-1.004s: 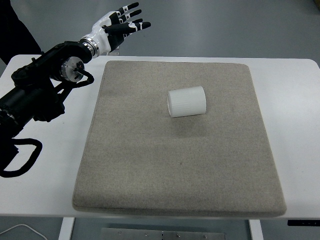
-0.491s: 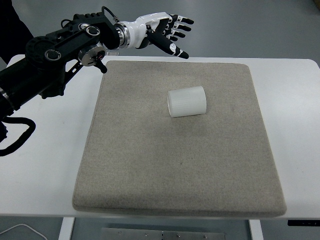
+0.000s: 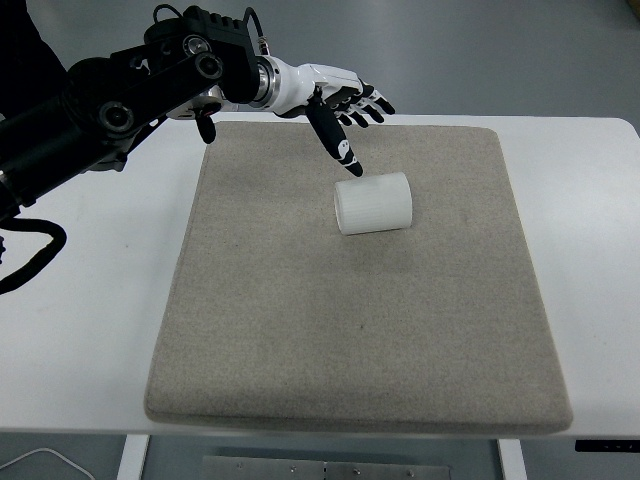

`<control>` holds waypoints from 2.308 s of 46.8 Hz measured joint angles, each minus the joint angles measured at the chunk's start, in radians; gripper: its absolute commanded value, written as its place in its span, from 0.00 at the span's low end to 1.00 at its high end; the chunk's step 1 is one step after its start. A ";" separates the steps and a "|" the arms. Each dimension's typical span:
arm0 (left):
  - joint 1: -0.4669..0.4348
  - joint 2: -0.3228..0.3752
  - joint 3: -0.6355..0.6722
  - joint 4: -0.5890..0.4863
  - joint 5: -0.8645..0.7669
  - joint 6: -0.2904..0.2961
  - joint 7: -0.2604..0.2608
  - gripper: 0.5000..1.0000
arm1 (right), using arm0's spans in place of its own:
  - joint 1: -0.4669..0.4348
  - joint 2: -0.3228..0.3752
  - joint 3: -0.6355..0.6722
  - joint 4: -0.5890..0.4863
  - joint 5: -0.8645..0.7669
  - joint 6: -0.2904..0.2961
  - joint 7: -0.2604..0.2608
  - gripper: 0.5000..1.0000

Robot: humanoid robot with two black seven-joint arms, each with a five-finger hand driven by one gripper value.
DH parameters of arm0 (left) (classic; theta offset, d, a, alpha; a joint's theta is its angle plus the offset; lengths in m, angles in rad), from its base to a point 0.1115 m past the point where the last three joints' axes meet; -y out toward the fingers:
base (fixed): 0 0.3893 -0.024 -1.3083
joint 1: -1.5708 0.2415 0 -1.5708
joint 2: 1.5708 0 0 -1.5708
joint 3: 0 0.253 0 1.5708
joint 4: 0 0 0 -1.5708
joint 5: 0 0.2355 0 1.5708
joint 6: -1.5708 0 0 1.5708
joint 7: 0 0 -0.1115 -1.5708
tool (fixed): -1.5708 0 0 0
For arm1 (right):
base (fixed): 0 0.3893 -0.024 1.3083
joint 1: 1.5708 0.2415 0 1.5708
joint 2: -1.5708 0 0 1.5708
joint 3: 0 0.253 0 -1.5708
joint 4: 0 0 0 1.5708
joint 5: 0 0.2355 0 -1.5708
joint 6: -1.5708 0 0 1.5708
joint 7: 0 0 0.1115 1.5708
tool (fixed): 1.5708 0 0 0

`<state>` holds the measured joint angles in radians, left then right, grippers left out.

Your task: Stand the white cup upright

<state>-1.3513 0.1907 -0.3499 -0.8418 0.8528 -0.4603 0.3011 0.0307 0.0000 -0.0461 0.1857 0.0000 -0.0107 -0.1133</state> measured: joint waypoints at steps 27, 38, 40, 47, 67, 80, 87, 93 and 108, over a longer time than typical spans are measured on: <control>0.011 -0.083 0.068 0.019 0.106 0.019 0.017 0.98 | 0.000 0.000 0.000 0.000 0.000 0.000 0.000 0.86; 0.012 -0.094 0.083 0.041 0.114 0.034 0.018 0.98 | 0.000 0.000 0.000 0.000 0.000 0.000 0.000 0.86; 0.014 -0.097 0.083 0.042 0.116 0.034 0.017 0.98 | 0.000 0.000 0.000 0.000 0.000 0.000 0.000 0.86; 0.015 -0.109 0.083 0.047 0.133 0.033 0.017 0.98 | 0.000 0.000 0.000 0.000 0.000 0.000 0.000 0.86; 0.029 -0.163 0.083 0.109 0.148 0.034 0.013 0.98 | 0.000 0.000 0.000 0.000 0.000 0.000 0.000 0.86; 0.030 -0.186 0.084 0.124 0.159 0.033 0.013 0.98 | 0.000 0.000 0.000 0.000 0.000 0.000 0.000 0.86; 0.030 -0.191 0.084 0.151 0.164 0.033 0.009 0.97 | 0.000 0.000 0.000 0.000 0.000 0.000 0.000 0.86; 0.035 -0.191 0.116 0.153 0.163 0.035 0.006 0.96 | 0.000 0.000 0.000 0.000 0.000 0.000 0.000 0.86; 0.037 -0.191 0.126 0.156 0.160 0.049 -0.011 0.96 | 0.000 0.000 0.000 0.000 0.000 0.000 0.000 0.86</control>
<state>-1.3147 0.0000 -0.2240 -0.6859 1.0131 -0.4112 0.2903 0.0307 0.0000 -0.0462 0.1858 0.0000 -0.0107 -0.1135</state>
